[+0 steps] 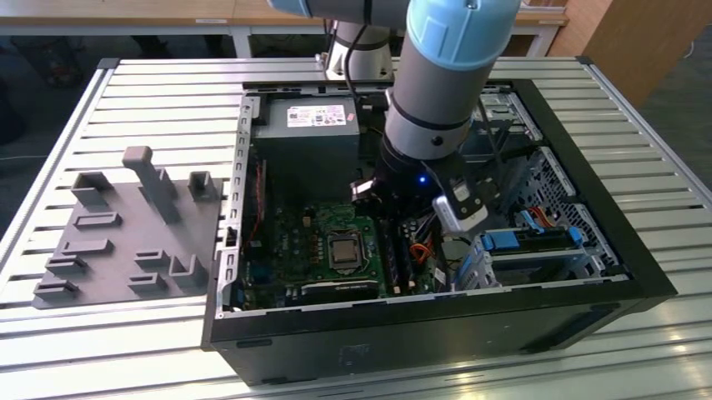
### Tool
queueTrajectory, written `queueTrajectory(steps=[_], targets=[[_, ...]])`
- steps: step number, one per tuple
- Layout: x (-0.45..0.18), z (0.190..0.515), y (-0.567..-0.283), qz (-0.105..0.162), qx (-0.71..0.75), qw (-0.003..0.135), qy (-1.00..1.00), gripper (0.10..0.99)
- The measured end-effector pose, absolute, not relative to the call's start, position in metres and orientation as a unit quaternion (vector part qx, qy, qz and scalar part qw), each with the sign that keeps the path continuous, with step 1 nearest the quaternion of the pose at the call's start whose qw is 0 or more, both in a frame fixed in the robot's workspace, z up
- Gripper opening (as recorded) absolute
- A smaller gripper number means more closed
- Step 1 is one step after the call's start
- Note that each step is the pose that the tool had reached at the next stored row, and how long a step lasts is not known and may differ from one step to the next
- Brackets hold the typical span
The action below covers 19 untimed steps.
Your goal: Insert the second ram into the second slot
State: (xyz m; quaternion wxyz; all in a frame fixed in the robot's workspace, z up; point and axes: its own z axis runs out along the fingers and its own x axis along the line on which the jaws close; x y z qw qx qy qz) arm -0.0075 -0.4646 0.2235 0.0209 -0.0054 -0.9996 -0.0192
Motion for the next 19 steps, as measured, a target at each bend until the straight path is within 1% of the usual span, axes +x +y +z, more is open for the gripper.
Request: queueTrajectory(steps=[19], targets=[[-0.0075,0.214,-0.4646,-0.019,-0.005,0.021,-1.0,0.106]])
